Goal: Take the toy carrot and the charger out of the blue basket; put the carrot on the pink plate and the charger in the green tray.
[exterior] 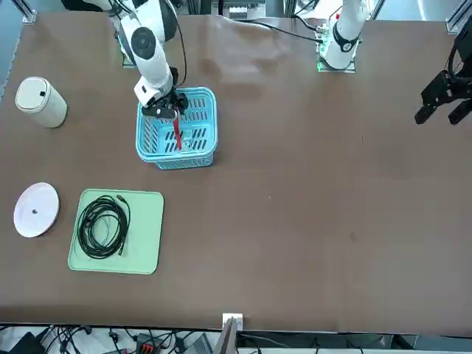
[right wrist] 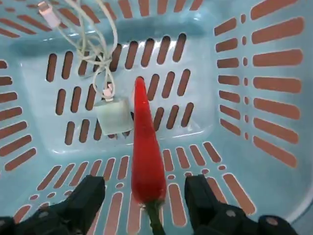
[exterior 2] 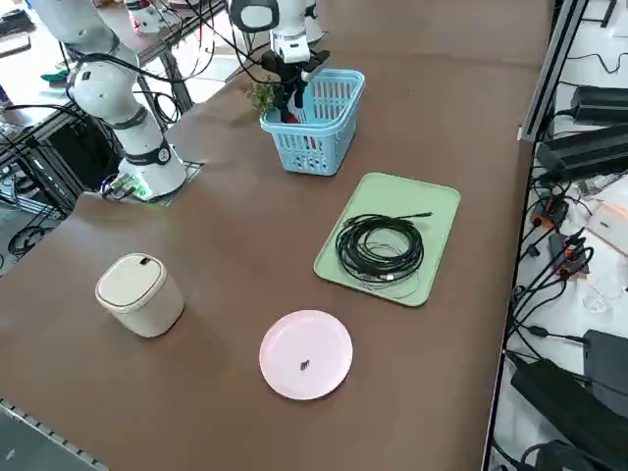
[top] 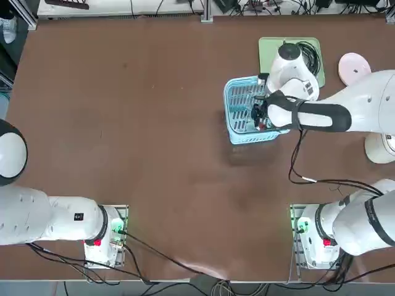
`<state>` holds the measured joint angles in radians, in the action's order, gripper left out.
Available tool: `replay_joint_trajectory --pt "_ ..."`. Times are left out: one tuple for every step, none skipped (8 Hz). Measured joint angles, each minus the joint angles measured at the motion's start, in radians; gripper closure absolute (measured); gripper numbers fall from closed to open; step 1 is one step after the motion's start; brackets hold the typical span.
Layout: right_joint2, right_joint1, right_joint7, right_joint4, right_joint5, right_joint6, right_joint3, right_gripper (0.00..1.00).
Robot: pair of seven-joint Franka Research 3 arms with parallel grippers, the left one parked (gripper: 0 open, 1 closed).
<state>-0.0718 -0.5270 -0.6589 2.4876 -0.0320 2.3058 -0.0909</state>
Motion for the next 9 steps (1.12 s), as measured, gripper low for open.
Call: replay_joint_trajectory --pt "0.004 -0.004 0.000 0.000 0.000 0.000 0.000 0.00" --pt "0.008 -0.005 0.000 0.000 0.000 0.000 0.000 0.00" --pt "0.014 -0.005 0.000 0.000 0.000 0.000 0.000 0.00" --pt "0.019 -0.005 0.000 0.000 0.000 0.000 0.000 0.00" --pt "0.027 -0.005 -0.001 0.000 0.000 0.000 0.000 0.00" --pt "0.036 -0.005 -0.001 0.000 0.000 0.002 0.000 0.00" --pt "0.044 -0.005 -0.001 0.000 0.000 0.005 0.000 0.00" --pt "0.049 -0.006 -0.001 0.000 0.000 0.007 0.000 0.00" --pt "0.052 -0.006 -0.001 0.000 0.000 0.009 0.000 0.00"
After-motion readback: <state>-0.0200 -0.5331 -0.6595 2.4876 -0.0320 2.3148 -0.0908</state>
